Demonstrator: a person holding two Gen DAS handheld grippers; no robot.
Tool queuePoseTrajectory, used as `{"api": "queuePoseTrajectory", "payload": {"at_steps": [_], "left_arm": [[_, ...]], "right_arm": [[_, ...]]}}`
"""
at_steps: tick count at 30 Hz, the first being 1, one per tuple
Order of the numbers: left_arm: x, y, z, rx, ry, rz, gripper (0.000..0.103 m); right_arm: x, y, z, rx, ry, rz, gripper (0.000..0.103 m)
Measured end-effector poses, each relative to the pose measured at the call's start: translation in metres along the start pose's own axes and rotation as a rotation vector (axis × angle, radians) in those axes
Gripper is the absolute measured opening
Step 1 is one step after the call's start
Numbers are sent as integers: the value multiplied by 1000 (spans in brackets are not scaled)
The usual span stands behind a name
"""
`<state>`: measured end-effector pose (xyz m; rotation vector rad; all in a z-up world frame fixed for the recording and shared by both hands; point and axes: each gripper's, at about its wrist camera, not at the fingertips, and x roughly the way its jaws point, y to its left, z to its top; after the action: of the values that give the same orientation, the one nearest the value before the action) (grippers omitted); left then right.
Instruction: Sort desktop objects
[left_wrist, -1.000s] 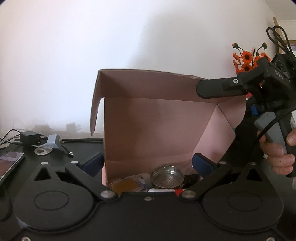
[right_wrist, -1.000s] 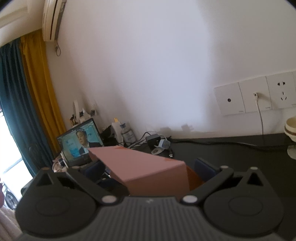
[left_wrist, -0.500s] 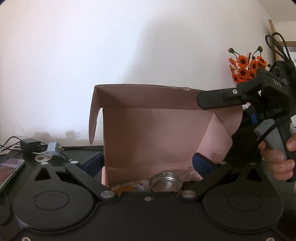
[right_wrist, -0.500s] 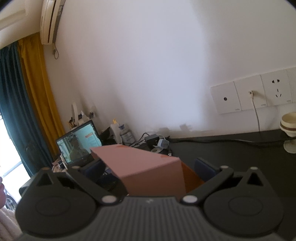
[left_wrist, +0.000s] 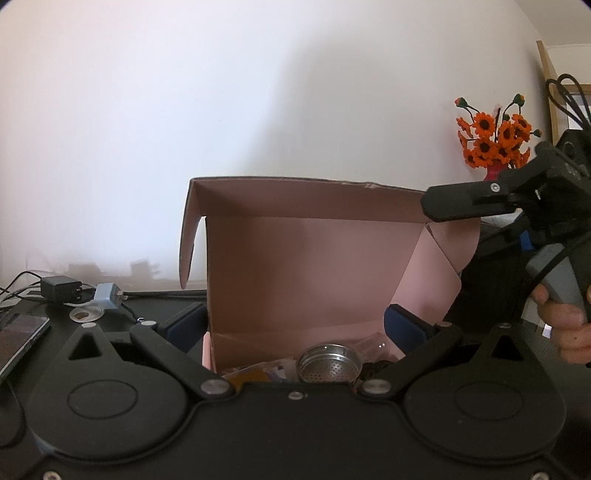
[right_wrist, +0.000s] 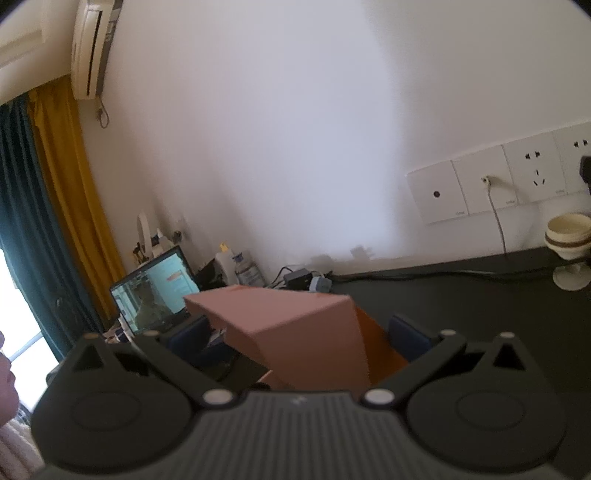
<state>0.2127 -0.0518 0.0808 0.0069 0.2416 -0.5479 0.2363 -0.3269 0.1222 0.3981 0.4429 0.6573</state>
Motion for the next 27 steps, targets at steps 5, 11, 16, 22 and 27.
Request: {"api": "queuePoseTrajectory", "payload": {"at_steps": [5, 11, 16, 22, 27], "left_arm": [[0, -3, -1, 20, 7, 7, 103], [-2, -3, -2, 36, -3, 16, 103], [-6, -4, -2, 42, -29, 3, 103], [1, -5, -4, 59, -11, 26, 103], [9, 5, -3, -4, 27, -8, 103]], "right_arm": [[-6, 4, -5, 16, 0, -3, 102], [-7, 3, -5, 83, -2, 3, 102], [-13, -1, -5, 172, -16, 21, 102], [-12, -2, -8, 219, -34, 9, 102], [-12, -7, -14, 297, -34, -3, 102]]}}
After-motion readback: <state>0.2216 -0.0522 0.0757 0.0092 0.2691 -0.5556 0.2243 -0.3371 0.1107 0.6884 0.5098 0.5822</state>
